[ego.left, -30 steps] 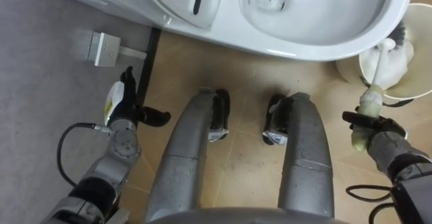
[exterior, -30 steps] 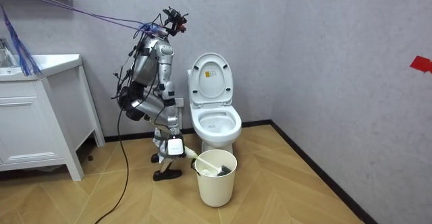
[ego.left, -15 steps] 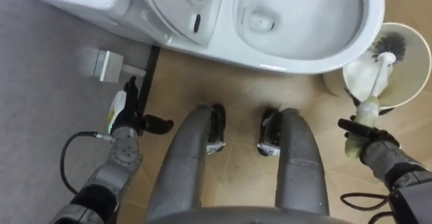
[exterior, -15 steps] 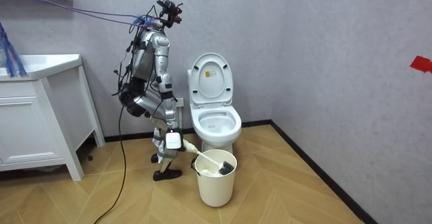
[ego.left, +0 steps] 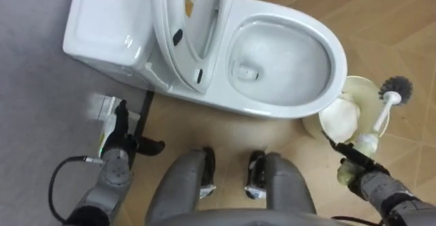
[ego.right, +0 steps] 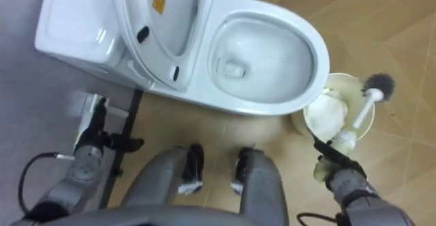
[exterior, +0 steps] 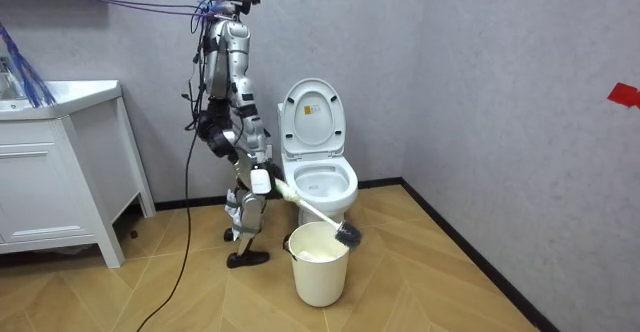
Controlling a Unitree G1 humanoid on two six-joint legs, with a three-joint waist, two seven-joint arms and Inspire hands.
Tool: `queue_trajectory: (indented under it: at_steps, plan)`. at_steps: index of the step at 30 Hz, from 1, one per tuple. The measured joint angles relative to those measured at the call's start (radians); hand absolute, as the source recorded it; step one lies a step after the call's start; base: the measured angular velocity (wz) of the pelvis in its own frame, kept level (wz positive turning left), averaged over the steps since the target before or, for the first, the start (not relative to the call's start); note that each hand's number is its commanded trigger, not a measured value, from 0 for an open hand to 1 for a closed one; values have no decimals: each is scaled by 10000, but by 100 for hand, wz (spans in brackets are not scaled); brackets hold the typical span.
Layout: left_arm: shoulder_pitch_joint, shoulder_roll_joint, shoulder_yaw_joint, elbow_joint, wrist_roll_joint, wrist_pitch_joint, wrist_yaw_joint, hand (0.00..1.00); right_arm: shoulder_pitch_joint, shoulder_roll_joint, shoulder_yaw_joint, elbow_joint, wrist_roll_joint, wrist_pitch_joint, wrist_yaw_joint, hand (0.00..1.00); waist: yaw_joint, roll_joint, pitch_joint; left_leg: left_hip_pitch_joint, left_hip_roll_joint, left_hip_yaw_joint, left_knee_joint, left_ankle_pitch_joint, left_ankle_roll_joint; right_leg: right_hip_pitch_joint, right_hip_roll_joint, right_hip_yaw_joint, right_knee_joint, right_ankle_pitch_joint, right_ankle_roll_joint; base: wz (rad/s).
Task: Brush toilet
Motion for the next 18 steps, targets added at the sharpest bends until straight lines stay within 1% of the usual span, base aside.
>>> queue_trajectory:
  at_steps: [1,2,3,4,6,7,8,9,10,11,12,14,15,16,17,18]
  plan:
    - [161,0,59,-126,37,-1,-18,0,106,38,-10,-29,-25,-13,-15,100,-52,-19,-15,194,0,-30,-134,14,-4,212,-6,-63,-146,6,7,21]
    - [368,-28,143,-342,124,-7,-98,0,399,87,-4,-239,-36,-15,-43,100,-102,-68,-40,629,0,-94,-457,62,-2,683,-8,-135,-450,26,38,17]
    - [655,-38,181,-577,212,-27,-222,0,767,125,-2,-431,-271,-15,-44,100,-110,-132,-121,1093,-11,-113,-800,107,-4,1147,-6,-199,-769,56,74,13]
    - [822,-37,215,-730,214,-40,-265,0,938,140,-4,-574,-436,-14,-45,100,-110,-158,-153,1291,-10,-119,-936,116,-7,1366,1,-236,-917,67,88,6]
    - [1445,-22,432,-1488,300,-65,-383,0,1551,162,36,-1240,-1152,-84,-46,100,-127,-266,-204,1948,-18,-136,-1344,143,-24,2070,35,-310,-1359,87,120,7]
    - [1502,-27,444,-1557,417,-70,-391,0,1638,162,60,-1346,-1397,-101,-70,100,-130,-282,-204,2088,-16,-154,-1417,149,-25,2246,56,-325,-1478,97,135,9]
    - [1642,-49,451,-1663,640,-81,-399,0,1769,163,113,-1520,-2002,-102,-89,100,-121,-326,-198,2406,-12,-205,-1549,164,-40,2628,110,-340,-1705,140,165,4]
    - [1723,-80,486,-1664,711,-96,-424,0,1802,173,210,-1581,-2725,-101,-75,100,-83,-418,-188,2740,-5,-196,-1747,176,-53,2924,144,-299,-1904,164,185,0]
    - [1796,-104,559,-1662,711,-95,-428,0,1794,185,278,-1618,-3077,-103,-65,100,-59,-446,-181,2897,-2,-196,-1849,186,-57,3069,154,-307,-2006,172,184,0]
    - [1997,-112,658,-1671,681,-114,-430,0,1812,218,420,-1784,-3613,-104,-39,100,-45,-505,-172,3116,14,-205,-1958,193,-69,3338,178,-378,-2205,206,180,8]
    - [2183,-126,796,-1680,686,-124,-433,0,1831,288,461,-1953,-4260,-114,-17,100,-62,-530,-179,3325,25,-273,-2053,195,-74,3641,201,-513,-2428,248,178,13]
    - [2320,-123,990,-1766,695,-131,-434,0,1948,379,482,-2234,-5134,-159,66,100,-50,-571,-190,3590,27,-326,-2208,204,-90,4017,239,-609,-2741,284,188,17]
    - [2403,-122,1056,-1834,700,-152,-418,0,2052,408,487,-2506,-5695,-180,93,100,-6,-549,-182,3693,17,-349,-2235,204,-90,4219,264,-703,-2942,345,202,17]
    - [2468,-122,1082,-1936,700,-175,-386,0,2122,418,491,-2682,-5935,-185,98,100,24,-535,-183,3741,13,-371,-2270,205,-90,4315,272,-758,-3048,370,209,20]
    - [2672,-128,1179,-2278,753,-266,-327,0,2164,449,490,-2927,-6400,-199,126,100,98,-525,-183,3815,9,-476,-2326,205,-90,4469,293,-824,-3215,403,229,20]
    - [2834,-134,1289,-2751,1182,-316,-208,0,2163,462,484,-3028,-6874,-269,155,100,143,-532,-173,3907,-5,-608,-2328,205,-90,4631,306,-856,-3306,425,246,19]
